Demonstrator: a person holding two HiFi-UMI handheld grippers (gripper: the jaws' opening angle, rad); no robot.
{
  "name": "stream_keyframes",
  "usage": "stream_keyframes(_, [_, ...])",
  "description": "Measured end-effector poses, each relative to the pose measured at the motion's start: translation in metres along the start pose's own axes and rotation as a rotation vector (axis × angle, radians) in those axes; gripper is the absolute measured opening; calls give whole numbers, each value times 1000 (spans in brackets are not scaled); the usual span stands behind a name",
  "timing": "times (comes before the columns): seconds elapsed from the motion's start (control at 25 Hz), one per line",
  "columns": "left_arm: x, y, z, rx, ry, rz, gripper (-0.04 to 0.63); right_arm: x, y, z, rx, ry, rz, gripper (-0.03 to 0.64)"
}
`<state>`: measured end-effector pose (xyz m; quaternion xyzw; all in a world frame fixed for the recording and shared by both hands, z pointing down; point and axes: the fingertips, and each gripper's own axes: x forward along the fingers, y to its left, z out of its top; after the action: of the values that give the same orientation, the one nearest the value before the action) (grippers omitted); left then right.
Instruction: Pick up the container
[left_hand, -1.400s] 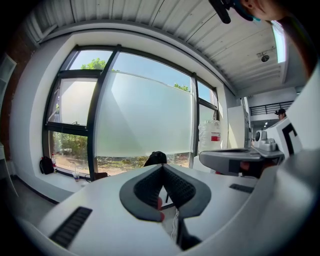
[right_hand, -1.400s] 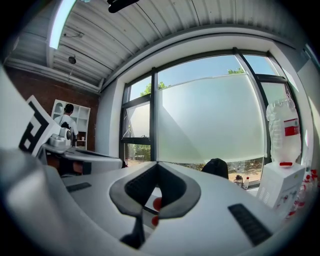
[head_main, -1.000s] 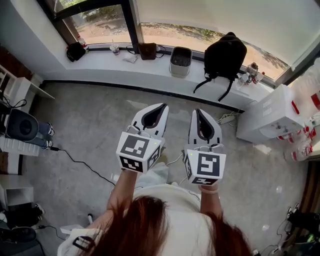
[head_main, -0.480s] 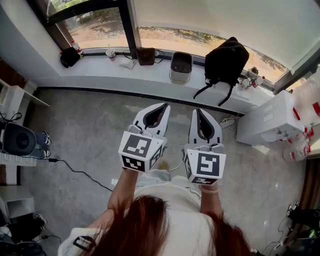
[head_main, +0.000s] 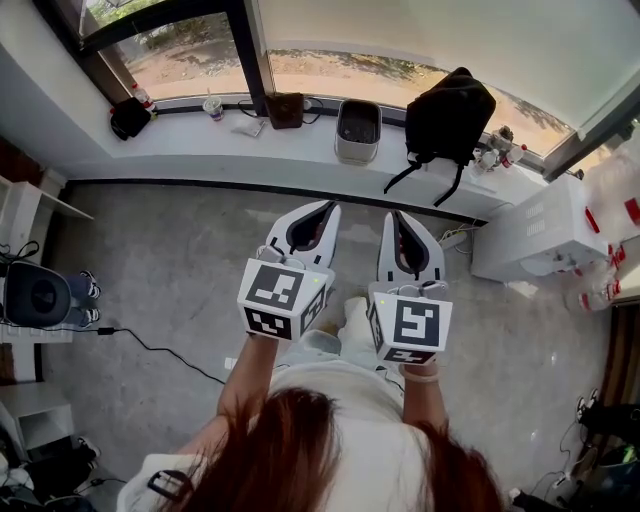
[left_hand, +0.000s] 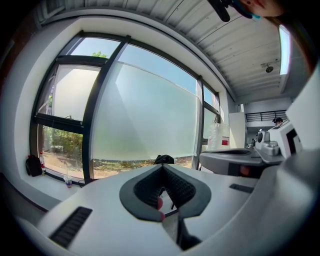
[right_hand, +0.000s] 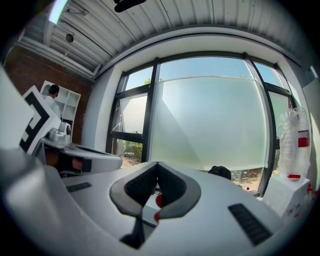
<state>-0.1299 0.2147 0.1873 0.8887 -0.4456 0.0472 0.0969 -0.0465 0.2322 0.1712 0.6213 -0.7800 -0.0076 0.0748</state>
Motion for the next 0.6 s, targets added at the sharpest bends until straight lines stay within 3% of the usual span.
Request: stream_keyframes(0.6, [72,19,14,17,-10,27,14,65,-44,-6,-15,-24,21,21])
